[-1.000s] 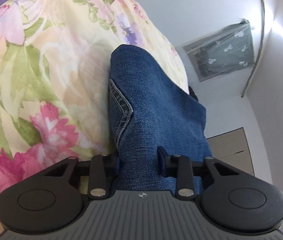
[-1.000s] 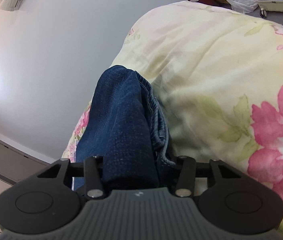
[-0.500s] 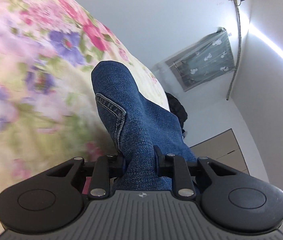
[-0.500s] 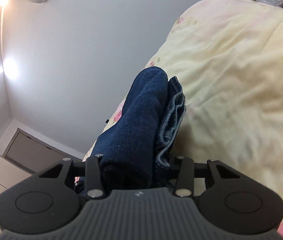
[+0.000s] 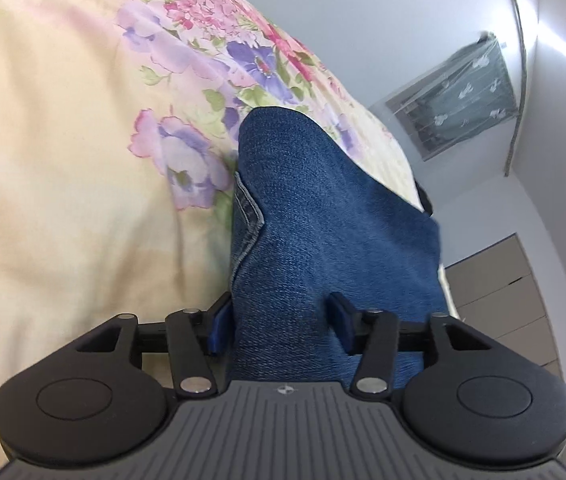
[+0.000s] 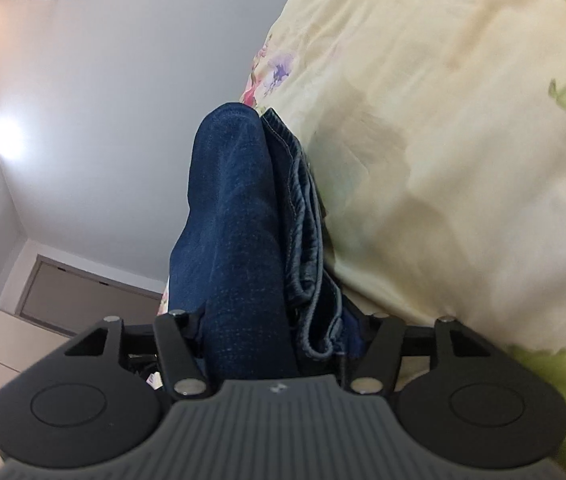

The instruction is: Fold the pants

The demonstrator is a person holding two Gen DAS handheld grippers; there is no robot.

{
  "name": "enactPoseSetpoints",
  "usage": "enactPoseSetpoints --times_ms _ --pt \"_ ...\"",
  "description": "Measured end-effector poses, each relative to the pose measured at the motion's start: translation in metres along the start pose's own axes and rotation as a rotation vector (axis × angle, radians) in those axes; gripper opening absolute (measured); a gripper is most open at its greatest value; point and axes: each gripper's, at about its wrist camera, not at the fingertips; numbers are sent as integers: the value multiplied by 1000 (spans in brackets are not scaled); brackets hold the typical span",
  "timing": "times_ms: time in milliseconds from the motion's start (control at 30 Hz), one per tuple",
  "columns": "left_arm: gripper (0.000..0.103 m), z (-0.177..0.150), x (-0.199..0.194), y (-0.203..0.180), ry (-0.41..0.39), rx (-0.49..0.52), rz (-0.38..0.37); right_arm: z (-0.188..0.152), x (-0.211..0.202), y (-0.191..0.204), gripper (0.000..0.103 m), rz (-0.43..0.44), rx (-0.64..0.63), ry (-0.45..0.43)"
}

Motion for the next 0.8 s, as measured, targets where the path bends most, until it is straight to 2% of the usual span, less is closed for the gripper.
enactPoseSetpoints --times_ms 67,133,200,267,300,400,433,467,500,533,567,600,667,800 --pt "69 3 1 11 31 -30 -41 15 -7 5 75 -35 -59 5" --pt "70 4 4 19 54 -52 -82 40 -11 1 80 -35 -71 36" --pt "72 8 11 18 77 -47 -112 60 -5 -7 80 4 -38 89" --pt "75 9 19 15 98 -30 -117 75 8 -9 81 26 -57 151" --pt "78 11 23 12 106 -20 -120 80 15 -10 81 18 -67 163" --pt "78 14 35 1 124 32 -121 88 31 -8 83 39 -79 189" --pt "77 15 38 -2 127 35 -122 87 37 -4 81 63 -85 197" --pt "73 15 39 -3 125 26 -122 87 44 -1 71 77 -97 210" --pt "62 16 39 -2 124 9 -140 87 48 2 64 62 -106 216" --pt "58 16 37 2 125 -13 -164 84 53 4 53 31 -119 230" --pt "49 15 35 6 120 -31 -191 83 55 6 48 9 -127 229" --pt "43 14 33 9 115 -40 -212 83 57 7 46 2 -134 224" --pt "37 12 26 6 101 -25 -222 75 48 9 41 23 -123 210" --pt "35 10 3 -2 67 -13 -241 73 52 27 40 34 -147 192"
Point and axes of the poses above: each gripper's, at about its wrist camera, not at the fingertips, and x roughly the way its jaws point, y to its left, z to its top, and after that the axes turned 15 degrees about y, right-handed
